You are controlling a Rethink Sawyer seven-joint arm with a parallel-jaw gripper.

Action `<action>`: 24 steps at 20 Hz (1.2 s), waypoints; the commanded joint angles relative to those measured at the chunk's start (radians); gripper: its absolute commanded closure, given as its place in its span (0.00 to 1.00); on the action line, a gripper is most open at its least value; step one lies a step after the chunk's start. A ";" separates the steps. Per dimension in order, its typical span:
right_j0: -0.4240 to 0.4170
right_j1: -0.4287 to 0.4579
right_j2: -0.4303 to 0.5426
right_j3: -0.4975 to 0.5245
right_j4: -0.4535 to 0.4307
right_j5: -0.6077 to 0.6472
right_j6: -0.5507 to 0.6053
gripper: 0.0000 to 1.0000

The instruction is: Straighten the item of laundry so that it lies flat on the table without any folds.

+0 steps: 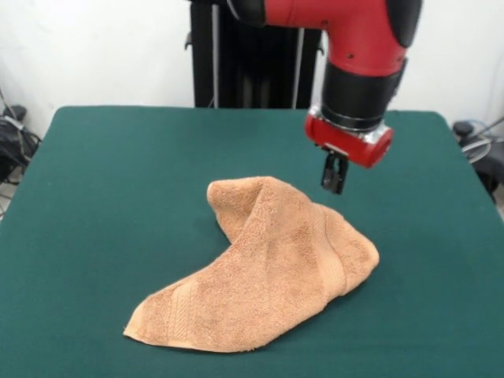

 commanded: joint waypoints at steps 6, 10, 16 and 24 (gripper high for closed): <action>0.010 0.027 0.033 -0.132 0.070 0.151 0.045 1.00; -0.030 0.131 0.057 -0.187 0.045 0.114 -0.019 1.00; -0.072 0.188 0.064 -0.236 0.016 0.107 -0.070 1.00; -0.094 0.173 0.068 -0.224 0.012 0.093 -0.066 1.00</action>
